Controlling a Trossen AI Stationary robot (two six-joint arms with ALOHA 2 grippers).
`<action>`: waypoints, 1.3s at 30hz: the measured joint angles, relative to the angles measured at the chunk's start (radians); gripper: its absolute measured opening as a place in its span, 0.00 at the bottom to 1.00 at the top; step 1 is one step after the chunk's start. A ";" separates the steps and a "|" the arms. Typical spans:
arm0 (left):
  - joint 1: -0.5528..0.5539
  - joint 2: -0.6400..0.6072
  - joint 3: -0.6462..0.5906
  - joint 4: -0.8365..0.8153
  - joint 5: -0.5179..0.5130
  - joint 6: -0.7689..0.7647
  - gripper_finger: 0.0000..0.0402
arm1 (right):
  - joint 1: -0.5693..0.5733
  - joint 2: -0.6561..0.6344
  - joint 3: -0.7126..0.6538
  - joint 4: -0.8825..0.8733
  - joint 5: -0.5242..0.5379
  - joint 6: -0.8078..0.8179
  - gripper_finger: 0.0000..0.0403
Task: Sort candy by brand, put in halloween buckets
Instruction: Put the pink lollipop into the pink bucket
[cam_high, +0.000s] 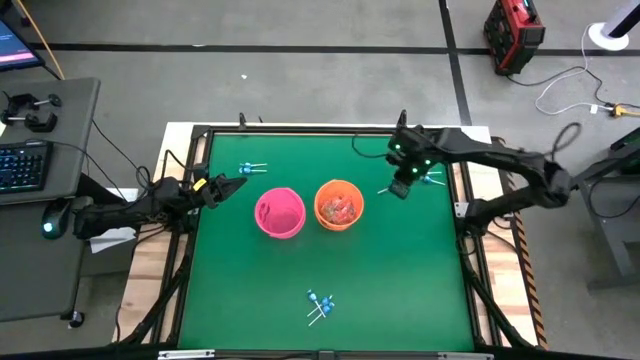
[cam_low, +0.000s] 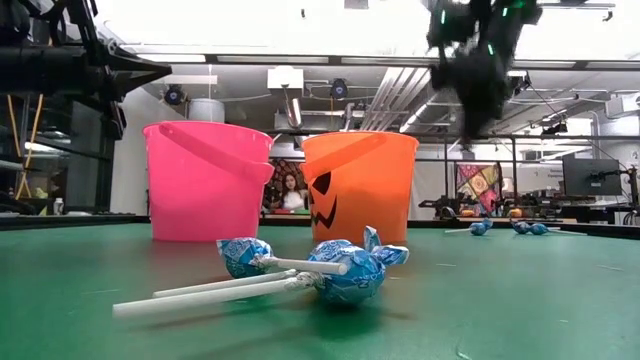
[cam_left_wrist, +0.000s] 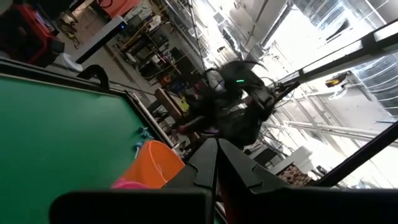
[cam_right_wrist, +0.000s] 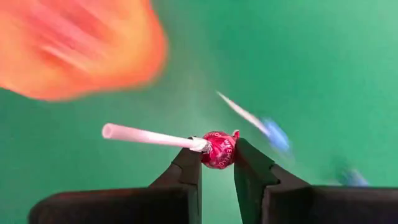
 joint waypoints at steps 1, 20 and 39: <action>0.000 0.000 0.000 0.002 -0.006 0.000 0.01 | 0.022 -0.024 0.002 0.071 -0.045 0.023 0.09; 0.000 0.000 0.000 0.008 -0.109 -0.002 0.06 | 0.370 0.492 0.176 1.116 -0.064 0.111 0.13; 0.000 0.000 0.000 0.007 -0.101 0.108 0.21 | 0.377 0.752 0.719 0.607 -0.076 0.094 0.62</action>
